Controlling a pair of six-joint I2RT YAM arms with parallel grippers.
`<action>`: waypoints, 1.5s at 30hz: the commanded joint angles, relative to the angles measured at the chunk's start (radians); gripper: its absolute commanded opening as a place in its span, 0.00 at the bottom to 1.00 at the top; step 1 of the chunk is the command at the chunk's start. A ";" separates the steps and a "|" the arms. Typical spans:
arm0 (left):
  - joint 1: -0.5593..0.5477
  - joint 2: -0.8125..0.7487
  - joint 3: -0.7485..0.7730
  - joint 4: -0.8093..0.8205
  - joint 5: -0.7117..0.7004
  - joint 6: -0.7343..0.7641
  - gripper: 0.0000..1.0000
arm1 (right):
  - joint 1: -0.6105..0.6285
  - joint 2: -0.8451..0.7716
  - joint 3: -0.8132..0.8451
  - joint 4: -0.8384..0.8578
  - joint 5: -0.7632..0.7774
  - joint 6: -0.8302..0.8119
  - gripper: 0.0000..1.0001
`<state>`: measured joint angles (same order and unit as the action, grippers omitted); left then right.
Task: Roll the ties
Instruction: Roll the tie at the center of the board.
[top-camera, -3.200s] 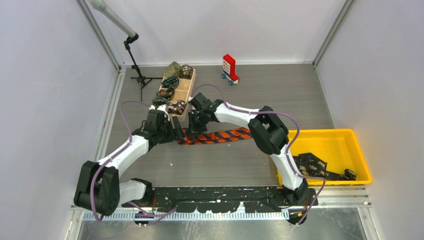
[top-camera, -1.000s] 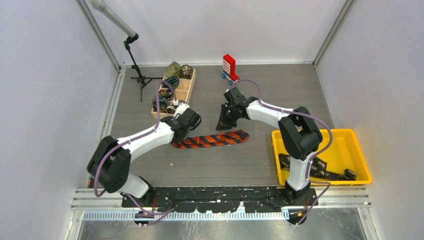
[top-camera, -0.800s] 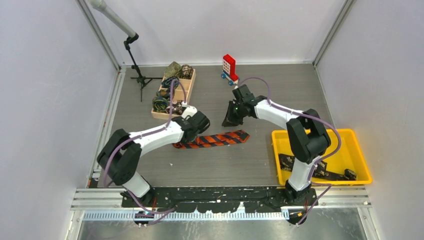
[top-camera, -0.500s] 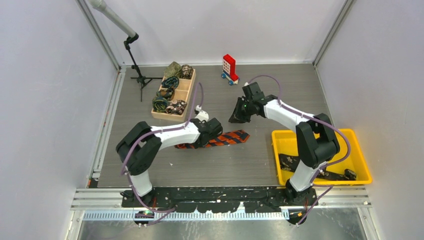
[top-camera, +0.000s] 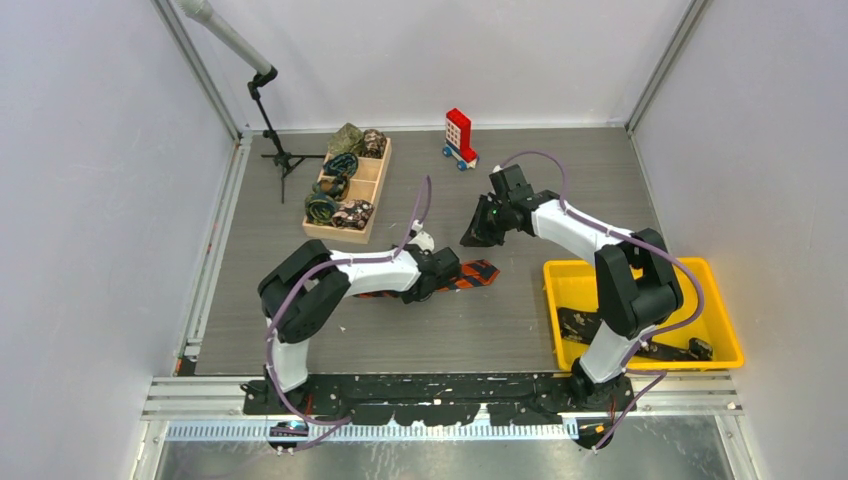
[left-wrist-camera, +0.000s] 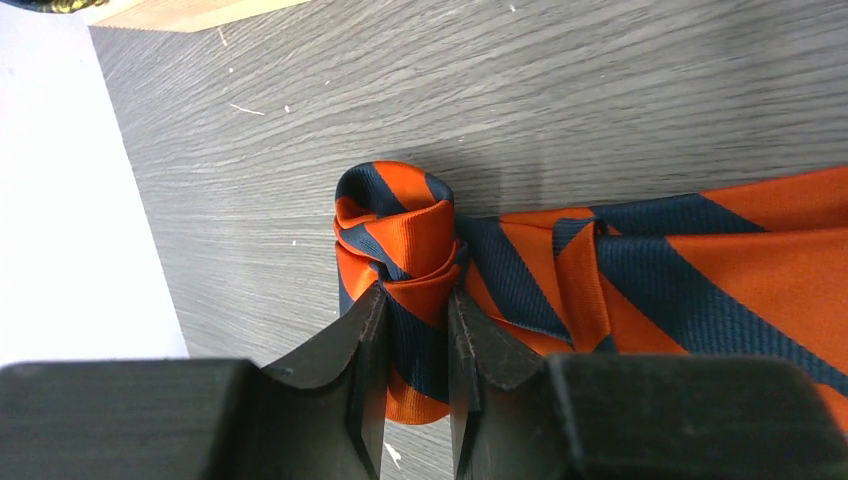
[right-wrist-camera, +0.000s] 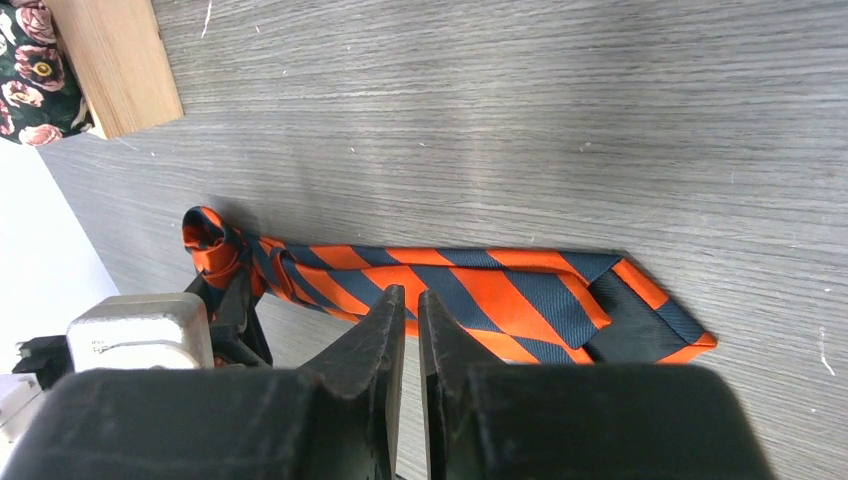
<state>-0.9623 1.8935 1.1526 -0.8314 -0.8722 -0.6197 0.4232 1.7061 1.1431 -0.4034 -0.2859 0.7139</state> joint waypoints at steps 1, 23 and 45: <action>-0.009 0.025 0.034 0.046 0.111 -0.009 0.22 | -0.002 -0.045 0.004 0.023 -0.012 -0.001 0.16; -0.013 -0.048 0.102 -0.010 0.175 -0.020 0.54 | -0.001 -0.029 0.045 0.015 -0.039 0.003 0.16; 0.029 -0.466 -0.054 0.012 0.228 0.019 0.82 | 0.112 -0.014 0.123 0.033 -0.044 0.026 0.23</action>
<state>-0.9653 1.5372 1.1778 -0.8608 -0.6769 -0.6239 0.4931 1.7061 1.2148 -0.4042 -0.3214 0.7197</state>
